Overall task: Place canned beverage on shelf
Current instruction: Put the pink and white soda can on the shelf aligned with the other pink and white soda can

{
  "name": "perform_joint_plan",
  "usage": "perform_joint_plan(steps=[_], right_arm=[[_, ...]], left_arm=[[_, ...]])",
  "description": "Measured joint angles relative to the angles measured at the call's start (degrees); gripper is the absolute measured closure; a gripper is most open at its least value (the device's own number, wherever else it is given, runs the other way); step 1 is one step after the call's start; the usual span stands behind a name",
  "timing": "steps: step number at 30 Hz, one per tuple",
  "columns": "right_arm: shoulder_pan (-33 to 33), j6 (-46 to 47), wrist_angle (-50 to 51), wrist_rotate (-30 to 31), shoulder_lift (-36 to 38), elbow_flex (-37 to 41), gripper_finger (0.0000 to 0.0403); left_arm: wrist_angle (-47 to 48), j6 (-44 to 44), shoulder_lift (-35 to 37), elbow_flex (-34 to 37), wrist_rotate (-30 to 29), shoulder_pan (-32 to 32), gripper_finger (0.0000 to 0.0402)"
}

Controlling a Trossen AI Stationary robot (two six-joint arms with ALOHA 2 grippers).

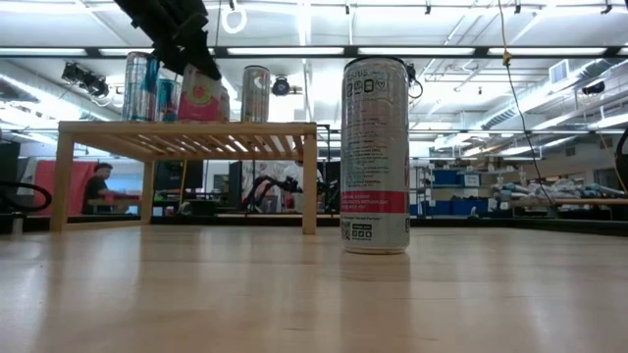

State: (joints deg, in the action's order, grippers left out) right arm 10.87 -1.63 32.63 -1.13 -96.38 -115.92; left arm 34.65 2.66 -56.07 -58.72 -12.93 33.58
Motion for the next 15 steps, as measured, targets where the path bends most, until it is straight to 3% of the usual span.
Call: perform_joint_plan(steps=[6, 12, 15], right_arm=[[0.0, 0.0, 0.0, 0.0, 0.0, 0.0, 0.0011], [0.0, 0.0, 0.0, 0.0, 0.0, 0.0, 0.0011], [0.0, 0.0, 0.0, 0.0, 0.0, 0.0, 0.0011]], left_arm=[[-0.4, 0.0, 0.0, 0.0, 0.0, 0.0, 0.008], [-1.0, -0.4, 0.6, -0.1, -1.8, 0.0, 0.0016], [-0.7, -0.7, 0.8, -0.1, -2.3, 0.0, 0.001]])
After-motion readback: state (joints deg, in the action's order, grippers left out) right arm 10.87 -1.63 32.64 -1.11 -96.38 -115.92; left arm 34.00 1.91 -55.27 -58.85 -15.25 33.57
